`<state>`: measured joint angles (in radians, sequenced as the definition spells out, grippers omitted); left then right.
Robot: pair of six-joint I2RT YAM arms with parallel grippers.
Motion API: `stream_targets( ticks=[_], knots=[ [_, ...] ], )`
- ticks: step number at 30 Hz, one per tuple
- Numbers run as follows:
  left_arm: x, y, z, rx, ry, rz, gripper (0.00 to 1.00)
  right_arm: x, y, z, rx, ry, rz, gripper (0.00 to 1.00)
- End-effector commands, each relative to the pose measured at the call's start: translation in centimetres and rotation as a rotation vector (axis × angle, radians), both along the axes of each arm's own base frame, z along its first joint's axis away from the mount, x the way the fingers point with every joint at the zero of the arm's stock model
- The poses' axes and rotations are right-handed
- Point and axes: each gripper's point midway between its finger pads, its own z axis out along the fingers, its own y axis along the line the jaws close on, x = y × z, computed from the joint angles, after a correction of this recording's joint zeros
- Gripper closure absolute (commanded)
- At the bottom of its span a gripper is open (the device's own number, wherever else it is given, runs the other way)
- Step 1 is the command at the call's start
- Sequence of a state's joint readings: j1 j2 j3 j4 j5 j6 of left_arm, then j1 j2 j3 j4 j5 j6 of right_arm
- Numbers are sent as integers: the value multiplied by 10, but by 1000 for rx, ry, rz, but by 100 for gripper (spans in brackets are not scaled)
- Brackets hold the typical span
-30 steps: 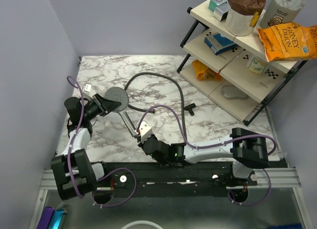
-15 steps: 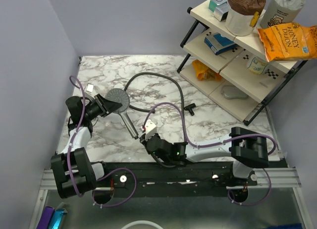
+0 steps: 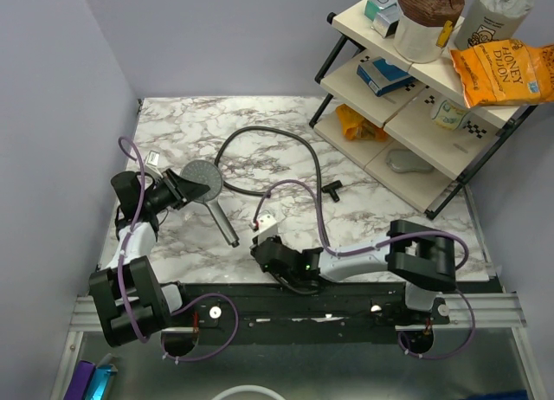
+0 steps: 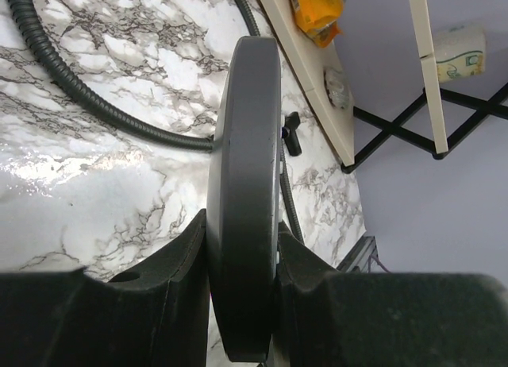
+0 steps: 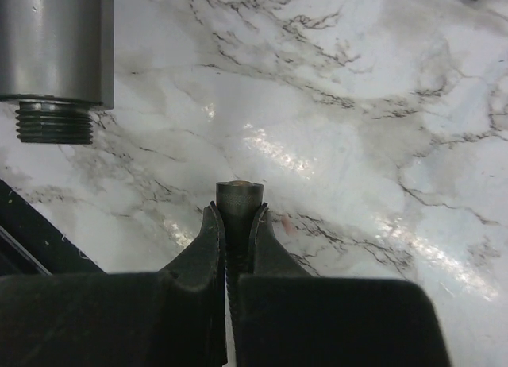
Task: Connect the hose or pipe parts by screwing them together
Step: Install the bathroom fixture on the pipeline.
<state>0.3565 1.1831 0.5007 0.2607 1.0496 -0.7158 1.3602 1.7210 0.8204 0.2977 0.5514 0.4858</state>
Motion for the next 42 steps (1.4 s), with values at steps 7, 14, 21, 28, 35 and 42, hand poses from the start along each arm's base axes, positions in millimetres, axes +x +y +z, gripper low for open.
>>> stream_targets(
  ticks=[7,14,21,28,35,42],
  knots=[
    [-3,0,5,7,-21,-21,100,-5,17,-52,-143,84,3,65],
    [-2,2,4,4,-15,-14,100,4,22,-38,-128,56,-3,28],
    [-1,10,2,2,-6,12,100,-2,-1,-13,-26,39,8,40],
    [0,15,1,-1,2,26,100,-12,1,-15,10,49,73,55],
    [1,16,0,-1,8,28,100,-13,17,-14,29,48,106,59],
    [1,17,0,0,9,32,100,-6,30,-19,0,37,90,73]
  ],
)
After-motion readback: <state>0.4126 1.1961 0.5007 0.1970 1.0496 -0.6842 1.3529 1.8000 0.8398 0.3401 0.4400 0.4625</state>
